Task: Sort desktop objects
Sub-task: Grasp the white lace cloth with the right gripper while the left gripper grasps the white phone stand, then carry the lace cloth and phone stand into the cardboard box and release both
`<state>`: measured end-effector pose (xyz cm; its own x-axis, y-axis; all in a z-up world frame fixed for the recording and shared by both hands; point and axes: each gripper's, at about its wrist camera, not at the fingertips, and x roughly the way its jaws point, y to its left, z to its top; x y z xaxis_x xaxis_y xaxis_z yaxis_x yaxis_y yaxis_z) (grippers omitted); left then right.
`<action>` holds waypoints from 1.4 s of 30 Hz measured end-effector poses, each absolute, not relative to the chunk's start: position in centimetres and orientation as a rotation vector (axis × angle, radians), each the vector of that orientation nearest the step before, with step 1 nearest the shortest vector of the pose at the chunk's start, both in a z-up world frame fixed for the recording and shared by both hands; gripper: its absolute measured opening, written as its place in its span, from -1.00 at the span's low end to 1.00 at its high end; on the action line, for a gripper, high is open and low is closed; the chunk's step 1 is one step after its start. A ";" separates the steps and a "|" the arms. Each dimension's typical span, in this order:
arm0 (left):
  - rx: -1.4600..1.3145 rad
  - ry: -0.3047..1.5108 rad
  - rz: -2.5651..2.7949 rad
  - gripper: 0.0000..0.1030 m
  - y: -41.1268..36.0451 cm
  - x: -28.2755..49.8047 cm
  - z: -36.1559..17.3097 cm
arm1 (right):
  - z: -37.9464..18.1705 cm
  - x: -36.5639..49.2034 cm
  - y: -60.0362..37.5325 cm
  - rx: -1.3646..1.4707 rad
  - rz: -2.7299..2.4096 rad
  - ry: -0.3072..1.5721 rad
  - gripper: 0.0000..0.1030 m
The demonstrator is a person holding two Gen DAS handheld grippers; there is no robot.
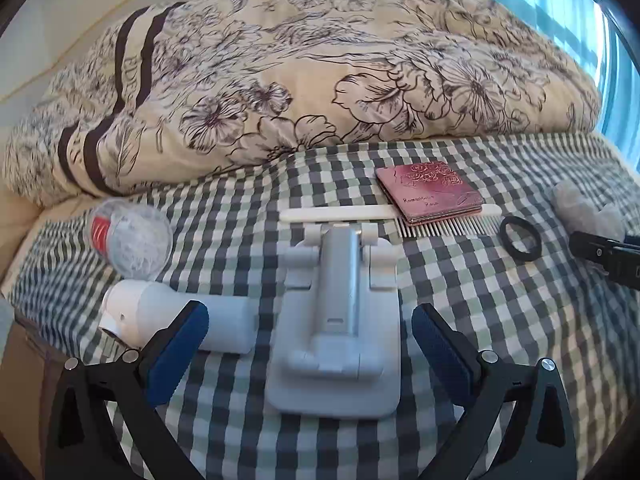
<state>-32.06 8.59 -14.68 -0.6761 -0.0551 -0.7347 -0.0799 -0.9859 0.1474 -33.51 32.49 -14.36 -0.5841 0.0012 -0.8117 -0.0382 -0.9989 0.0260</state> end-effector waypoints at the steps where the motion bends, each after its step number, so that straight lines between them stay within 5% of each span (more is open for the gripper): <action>1: -1.256 0.268 2.847 1.00 8.8 -32.1 -14.7 | -14.4 -33.6 32.3 -1.418 2.774 0.044 0.41; 10: -1.286 0.200 2.725 1.00 10.7 -33.3 -15.4 | -14.6 -33.8 32.3 -1.424 2.778 0.014 0.42; 14: -1.409 -0.054 2.670 0.96 7.8 -34.8 -16.2 | -14.6 -34.0 32.3 -1.443 2.776 0.008 0.35; 15: -1.413 -0.080 2.659 0.90 7.4 -34.9 -16.2 | -14.5 -34.0 32.2 -1.447 2.768 -0.001 -0.13; 17: -1.415 0.022 2.666 0.29 7.5 -34.8 -15.8 | -14.0 -33.6 32.5 -1.459 2.769 0.010 -0.71; 28: -1.394 0.065 2.709 0.28 5.9 -30.8 -12.1 | -9.4 -28.8 32.9 -1.422 2.865 0.156 -0.72; 42: -0.978 0.005 2.824 0.29 3.4 -20.6 5.2 | 1.5 -20.4 25.1 -1.305 3.072 0.107 -0.72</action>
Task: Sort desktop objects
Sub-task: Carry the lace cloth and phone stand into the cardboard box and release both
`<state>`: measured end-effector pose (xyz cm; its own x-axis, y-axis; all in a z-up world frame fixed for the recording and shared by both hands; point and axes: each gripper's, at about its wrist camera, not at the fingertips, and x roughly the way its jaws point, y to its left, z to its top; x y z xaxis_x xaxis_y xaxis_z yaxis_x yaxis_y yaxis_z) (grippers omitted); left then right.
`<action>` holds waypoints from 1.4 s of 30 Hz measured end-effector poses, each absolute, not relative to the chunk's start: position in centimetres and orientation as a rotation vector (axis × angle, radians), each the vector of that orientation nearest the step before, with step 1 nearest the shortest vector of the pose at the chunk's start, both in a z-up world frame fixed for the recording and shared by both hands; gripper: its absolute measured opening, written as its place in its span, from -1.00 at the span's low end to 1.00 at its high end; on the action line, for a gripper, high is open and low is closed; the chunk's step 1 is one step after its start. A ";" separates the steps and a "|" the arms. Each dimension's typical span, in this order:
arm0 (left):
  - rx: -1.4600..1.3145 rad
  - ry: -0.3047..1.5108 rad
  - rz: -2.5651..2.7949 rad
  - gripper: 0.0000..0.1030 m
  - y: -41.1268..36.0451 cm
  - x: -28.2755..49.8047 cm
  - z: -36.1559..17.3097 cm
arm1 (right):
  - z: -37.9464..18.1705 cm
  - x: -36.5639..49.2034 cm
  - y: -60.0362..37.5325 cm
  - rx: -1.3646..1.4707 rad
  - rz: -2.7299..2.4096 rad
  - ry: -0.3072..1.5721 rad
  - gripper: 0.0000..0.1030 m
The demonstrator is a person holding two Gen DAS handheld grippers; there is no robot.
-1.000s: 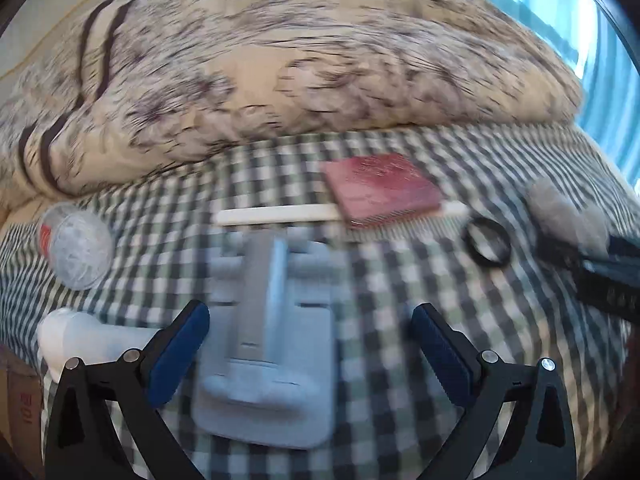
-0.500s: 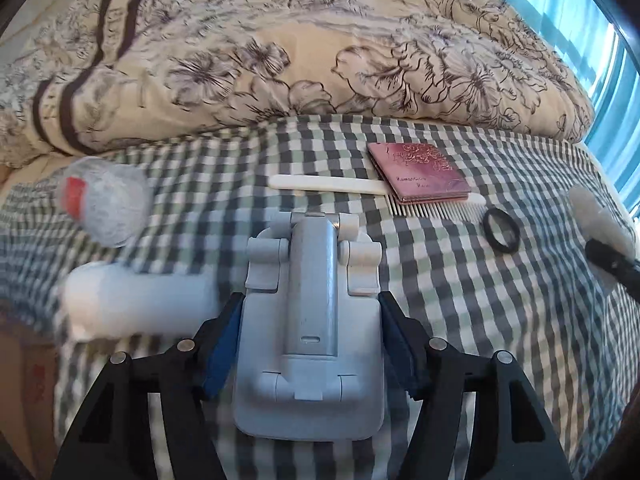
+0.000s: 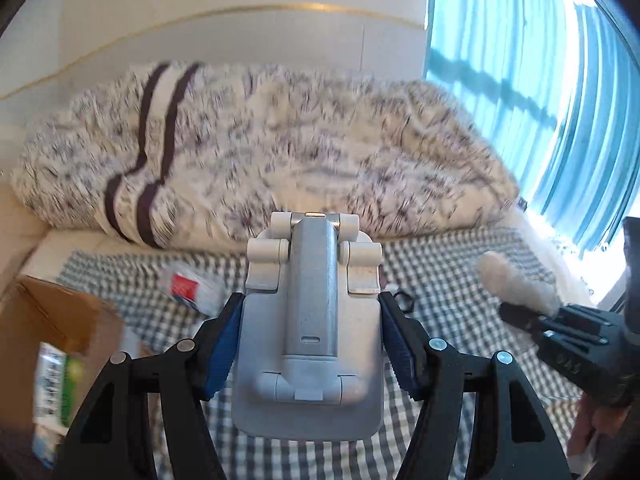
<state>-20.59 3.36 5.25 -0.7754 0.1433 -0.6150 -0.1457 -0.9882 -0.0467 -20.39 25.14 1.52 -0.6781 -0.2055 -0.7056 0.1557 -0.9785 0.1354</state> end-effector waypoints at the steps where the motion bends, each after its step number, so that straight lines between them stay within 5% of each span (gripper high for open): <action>1: -0.967 0.005 2.828 0.29 3.1 -20.0 6.0 | 2.4 -19.6 24.3 1.131 -2.699 -0.087 -0.72; 17: -1.040 -0.105 3.005 0.29 -11.9 -9.4 10.9 | 8.4 -10.0 7.4 0.972 -2.459 0.042 -0.71; 31: -1.261 -0.133 3.045 0.29 -22.0 -8.0 4.4 | 4.4 -11.5 -9.4 1.031 -2.199 0.028 -0.71; 34: -1.297 -0.128 3.051 0.30 -22.9 -8.6 2.9 | 3.3 -12.5 -10.4 1.030 -2.181 0.008 -0.46; 35: -1.313 -0.109 3.053 0.35 -23.1 -8.8 2.4 | 3.1 -12.8 -10.4 1.032 -2.173 -0.014 0.29; 36: -1.321 -0.101 3.053 0.41 -23.3 -9.0 2.0 | 2.9 -13.3 -10.4 1.046 -2.209 -0.019 0.79; 38: -1.272 -0.116 3.073 0.89 -23.6 -9.2 2.0 | 2.9 -13.9 -9.8 1.029 -2.297 -0.030 0.79; 42: -1.167 -0.117 3.111 1.00 -23.2 -9.8 2.9 | 2.9 -14.8 -8.5 1.032 -2.306 -0.080 0.79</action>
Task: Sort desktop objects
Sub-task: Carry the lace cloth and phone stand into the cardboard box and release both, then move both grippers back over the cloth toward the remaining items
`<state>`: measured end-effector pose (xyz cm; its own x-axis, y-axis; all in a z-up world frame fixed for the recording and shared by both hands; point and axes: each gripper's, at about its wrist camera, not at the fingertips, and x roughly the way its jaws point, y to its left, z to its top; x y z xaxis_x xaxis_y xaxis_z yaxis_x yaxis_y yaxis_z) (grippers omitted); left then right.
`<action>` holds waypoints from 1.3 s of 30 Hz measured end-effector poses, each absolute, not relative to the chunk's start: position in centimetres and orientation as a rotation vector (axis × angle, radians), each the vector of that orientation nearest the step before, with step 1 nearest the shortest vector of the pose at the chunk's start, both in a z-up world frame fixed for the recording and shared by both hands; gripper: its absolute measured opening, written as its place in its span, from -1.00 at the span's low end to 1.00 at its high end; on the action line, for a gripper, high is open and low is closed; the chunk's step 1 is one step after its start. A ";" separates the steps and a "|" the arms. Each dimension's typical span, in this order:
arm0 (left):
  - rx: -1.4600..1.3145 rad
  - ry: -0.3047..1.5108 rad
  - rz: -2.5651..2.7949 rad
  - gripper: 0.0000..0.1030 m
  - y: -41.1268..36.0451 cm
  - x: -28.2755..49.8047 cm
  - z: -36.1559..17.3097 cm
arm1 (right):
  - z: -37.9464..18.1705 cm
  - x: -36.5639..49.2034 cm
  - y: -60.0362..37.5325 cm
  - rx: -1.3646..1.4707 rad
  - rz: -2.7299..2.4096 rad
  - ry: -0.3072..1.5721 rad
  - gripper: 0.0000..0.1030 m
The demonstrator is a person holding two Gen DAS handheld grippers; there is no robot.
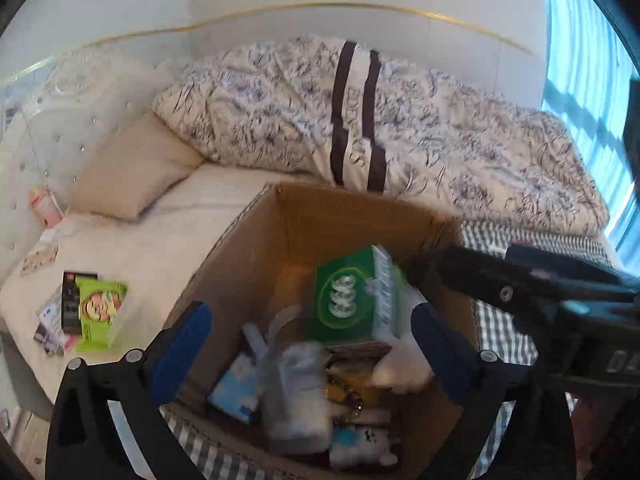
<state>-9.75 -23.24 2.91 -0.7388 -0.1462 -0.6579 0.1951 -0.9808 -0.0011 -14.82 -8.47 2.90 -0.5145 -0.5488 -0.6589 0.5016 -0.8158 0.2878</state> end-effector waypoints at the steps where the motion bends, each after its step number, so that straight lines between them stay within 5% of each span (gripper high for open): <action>1: 1.039 0.101 -2.772 1.00 -23.1 -10.0 3.0 | 2.9 -15.0 -8.1 1.032 -2.314 -0.083 0.79; 24: 1.064 0.129 -2.863 1.00 -9.0 -9.6 5.8 | 6.2 -11.4 13.2 0.964 -2.644 -0.098 0.80; 39: 1.184 0.030 -2.823 1.00 -0.7 -16.7 -0.2 | 0.0 -15.6 25.0 1.122 -2.738 -0.225 0.80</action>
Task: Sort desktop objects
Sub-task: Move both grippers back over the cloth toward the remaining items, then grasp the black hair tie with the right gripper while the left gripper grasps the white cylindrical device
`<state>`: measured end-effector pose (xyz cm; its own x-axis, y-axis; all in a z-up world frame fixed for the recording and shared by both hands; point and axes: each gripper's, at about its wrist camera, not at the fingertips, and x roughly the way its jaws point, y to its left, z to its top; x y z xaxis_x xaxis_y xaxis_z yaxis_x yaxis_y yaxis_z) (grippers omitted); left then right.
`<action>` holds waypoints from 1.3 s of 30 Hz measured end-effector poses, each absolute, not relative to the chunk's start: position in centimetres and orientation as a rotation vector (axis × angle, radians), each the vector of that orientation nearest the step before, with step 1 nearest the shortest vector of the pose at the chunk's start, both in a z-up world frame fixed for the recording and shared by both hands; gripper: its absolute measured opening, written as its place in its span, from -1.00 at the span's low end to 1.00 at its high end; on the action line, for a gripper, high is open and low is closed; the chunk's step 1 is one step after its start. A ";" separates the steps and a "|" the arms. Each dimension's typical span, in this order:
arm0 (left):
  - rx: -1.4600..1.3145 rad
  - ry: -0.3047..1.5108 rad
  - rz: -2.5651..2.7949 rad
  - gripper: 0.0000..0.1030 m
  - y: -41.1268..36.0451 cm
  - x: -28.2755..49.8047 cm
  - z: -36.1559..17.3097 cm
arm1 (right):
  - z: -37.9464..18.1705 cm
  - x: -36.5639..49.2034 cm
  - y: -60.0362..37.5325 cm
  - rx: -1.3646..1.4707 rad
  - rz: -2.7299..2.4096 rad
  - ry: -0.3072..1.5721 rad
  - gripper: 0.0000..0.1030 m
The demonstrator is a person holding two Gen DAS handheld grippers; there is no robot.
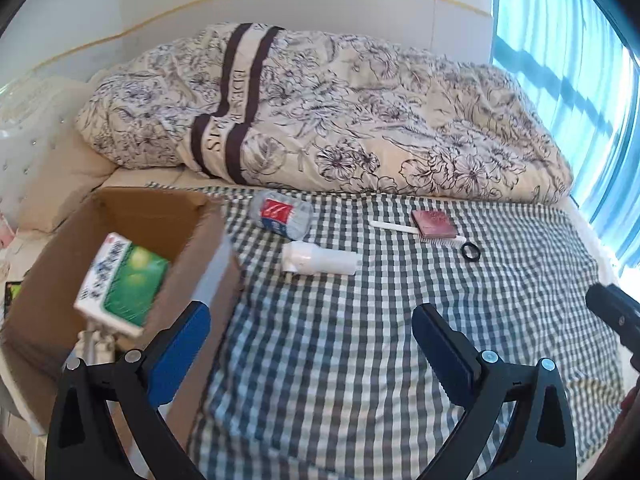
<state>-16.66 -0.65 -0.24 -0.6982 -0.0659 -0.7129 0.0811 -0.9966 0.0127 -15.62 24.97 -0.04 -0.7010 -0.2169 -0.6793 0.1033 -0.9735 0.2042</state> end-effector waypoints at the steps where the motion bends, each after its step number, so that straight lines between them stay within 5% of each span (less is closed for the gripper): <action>1: 1.187 0.032 -2.824 1.00 -0.4 -17.3 -0.7 | -0.9 -16.4 25.4 1.146 -2.736 -0.223 0.80; 21: 1.350 0.011 -2.689 1.00 -0.9 -31.3 -12.7 | -12.4 -31.8 24.2 1.357 -2.686 -0.112 0.79; 29: 1.214 -0.073 -2.670 1.00 -0.2 -30.3 -11.9 | -15.0 -34.9 23.5 1.393 -2.694 -0.060 0.79; 31: 1.191 -0.067 -2.684 1.00 -0.1 -29.6 -11.0 | -15.1 -35.1 23.2 1.400 -2.736 -0.002 0.61; 33: 1.189 -0.056 -2.688 1.00 -0.1 -29.3 -10.2 | -15.1 -35.2 23.2 1.405 -2.781 0.046 0.05; 35: 1.215 -0.031 -2.655 1.00 -0.3 -29.4 -9.9 | -15.1 -35.1 23.6 1.390 -2.800 0.035 -0.26; 39: 1.309 0.149 -2.562 1.00 -1.4 -29.7 -10.4 | -15.5 -34.5 23.8 1.328 -2.841 0.033 -0.36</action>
<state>-29.69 -1.41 -10.40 -0.5602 -0.1831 -0.8079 0.2756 -0.9609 0.0267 -34.47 23.81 -15.54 -0.6415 0.0041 -0.7671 0.0135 -0.9998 -0.0167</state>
